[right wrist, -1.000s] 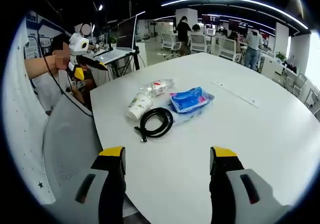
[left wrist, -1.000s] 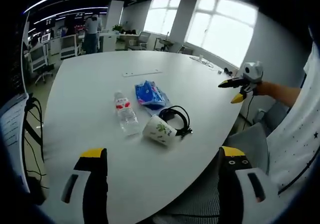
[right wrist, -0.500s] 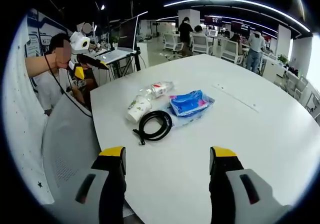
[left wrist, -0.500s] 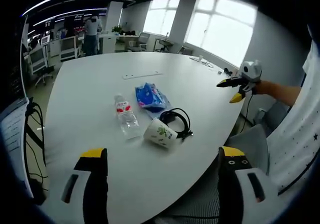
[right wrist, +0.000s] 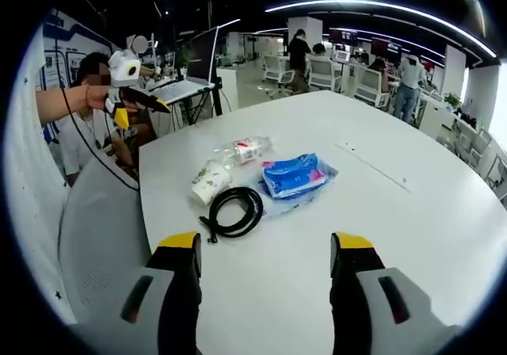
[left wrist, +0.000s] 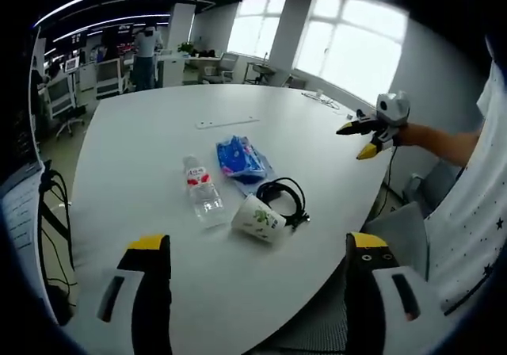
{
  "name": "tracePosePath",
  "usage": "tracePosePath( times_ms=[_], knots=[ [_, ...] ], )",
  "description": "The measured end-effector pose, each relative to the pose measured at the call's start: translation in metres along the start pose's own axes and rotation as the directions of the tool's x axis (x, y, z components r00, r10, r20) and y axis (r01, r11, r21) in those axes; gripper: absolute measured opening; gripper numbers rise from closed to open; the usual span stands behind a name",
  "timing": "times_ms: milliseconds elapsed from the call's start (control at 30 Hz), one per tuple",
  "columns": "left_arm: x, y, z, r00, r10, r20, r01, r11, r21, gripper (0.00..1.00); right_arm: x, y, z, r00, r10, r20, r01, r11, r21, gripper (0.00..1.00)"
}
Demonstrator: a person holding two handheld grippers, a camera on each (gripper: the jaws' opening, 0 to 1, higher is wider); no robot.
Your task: Arrange the tabletop items into an orderly group along one side of the table until the central work area is clear of visible clutter.
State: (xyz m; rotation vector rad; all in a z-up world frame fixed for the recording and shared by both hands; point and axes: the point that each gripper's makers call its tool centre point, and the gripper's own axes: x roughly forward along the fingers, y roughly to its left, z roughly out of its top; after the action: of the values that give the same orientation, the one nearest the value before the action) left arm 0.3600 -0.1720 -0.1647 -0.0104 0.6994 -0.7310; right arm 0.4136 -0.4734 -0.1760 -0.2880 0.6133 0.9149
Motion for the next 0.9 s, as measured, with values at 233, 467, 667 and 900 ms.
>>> tracePosePath(
  times_ms=[233, 467, 667, 900],
  knots=[
    [0.003, 0.005, 0.004, 1.000, 0.004, 0.004, -0.004, 1.000, -0.008, 0.94, 0.015, -0.008, 0.011, 1.000, 0.015, 0.005, -0.015, 1.000, -0.018, 0.65],
    [0.007, 0.011, 0.009, 1.000, 0.007, 0.010, -0.007, 1.000, -0.011, 0.94, 0.034, -0.019, 0.023, 0.999, 0.033, 0.006, -0.033, 0.999, -0.034, 0.64],
    [0.012, 0.015, 0.010, 1.000, 0.007, 0.008, -0.007, 1.000, -0.018, 0.94, 0.048, -0.027, 0.028, 0.999, 0.046, 0.003, -0.046, 0.998, -0.044, 0.64],
    [0.015, 0.018, 0.011, 1.000, 0.006, 0.011, -0.006, 0.999, -0.031, 0.94, 0.065, -0.038, 0.035, 0.998, 0.056, 0.002, -0.055, 0.997, -0.056, 0.62]
  ],
)
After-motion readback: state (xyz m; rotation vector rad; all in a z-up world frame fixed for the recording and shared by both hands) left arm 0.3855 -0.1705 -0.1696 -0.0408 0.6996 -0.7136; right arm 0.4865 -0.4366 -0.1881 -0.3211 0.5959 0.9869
